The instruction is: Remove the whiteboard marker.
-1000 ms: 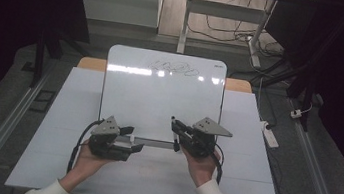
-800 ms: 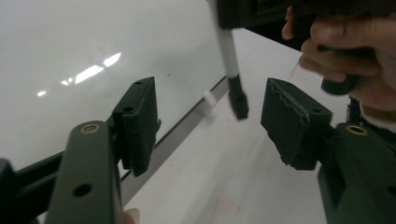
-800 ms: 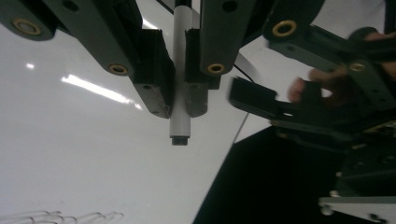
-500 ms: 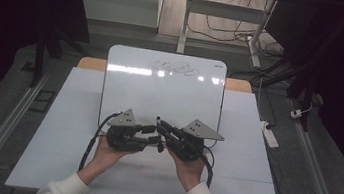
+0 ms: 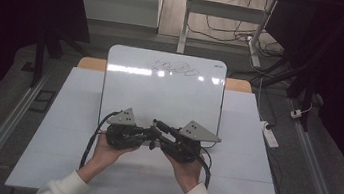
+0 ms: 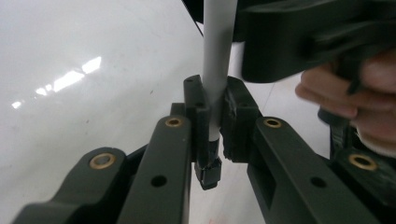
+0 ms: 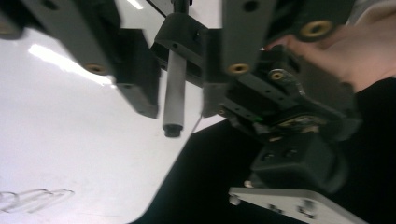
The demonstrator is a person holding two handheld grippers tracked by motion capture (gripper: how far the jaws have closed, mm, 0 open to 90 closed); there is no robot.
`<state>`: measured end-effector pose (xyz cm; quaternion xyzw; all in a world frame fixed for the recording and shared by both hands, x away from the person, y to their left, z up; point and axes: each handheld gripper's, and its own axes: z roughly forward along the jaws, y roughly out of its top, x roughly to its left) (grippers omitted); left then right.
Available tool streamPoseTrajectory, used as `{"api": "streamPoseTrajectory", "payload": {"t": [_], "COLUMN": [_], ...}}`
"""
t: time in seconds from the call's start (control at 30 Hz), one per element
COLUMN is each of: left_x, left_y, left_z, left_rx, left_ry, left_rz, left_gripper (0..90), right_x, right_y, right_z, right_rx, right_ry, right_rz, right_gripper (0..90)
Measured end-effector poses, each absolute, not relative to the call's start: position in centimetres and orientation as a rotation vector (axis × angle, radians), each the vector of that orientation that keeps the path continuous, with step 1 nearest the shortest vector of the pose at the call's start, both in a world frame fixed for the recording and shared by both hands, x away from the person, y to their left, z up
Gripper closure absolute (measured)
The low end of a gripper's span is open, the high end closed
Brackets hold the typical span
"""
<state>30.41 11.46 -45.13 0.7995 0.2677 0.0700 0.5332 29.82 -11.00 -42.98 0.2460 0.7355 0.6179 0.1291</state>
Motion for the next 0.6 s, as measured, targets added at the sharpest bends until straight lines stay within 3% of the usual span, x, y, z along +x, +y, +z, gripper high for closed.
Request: {"api": "streamPoseTrajectory", "payload": {"t": [0.2,0.6], "left_x": [30.6,30.2], "left_y": [12.1,11.2], "left_z": [-44.9,-44.8], "left_rx": [1.903,1.94], "left_ry": [0.603,0.432], "left_rz": [0.135,0.004], "left_gripper": [81.1,81.1], "right_x": [30.8,33.0], "right_y": [-13.5,-16.1], "right_z": [-42.3,-44.3], "right_rx": [0.62,0.365], "right_ry": [2.254,2.703], "right_rz": [1.782,1.64], "right_gripper": [52.6,48.5]}}
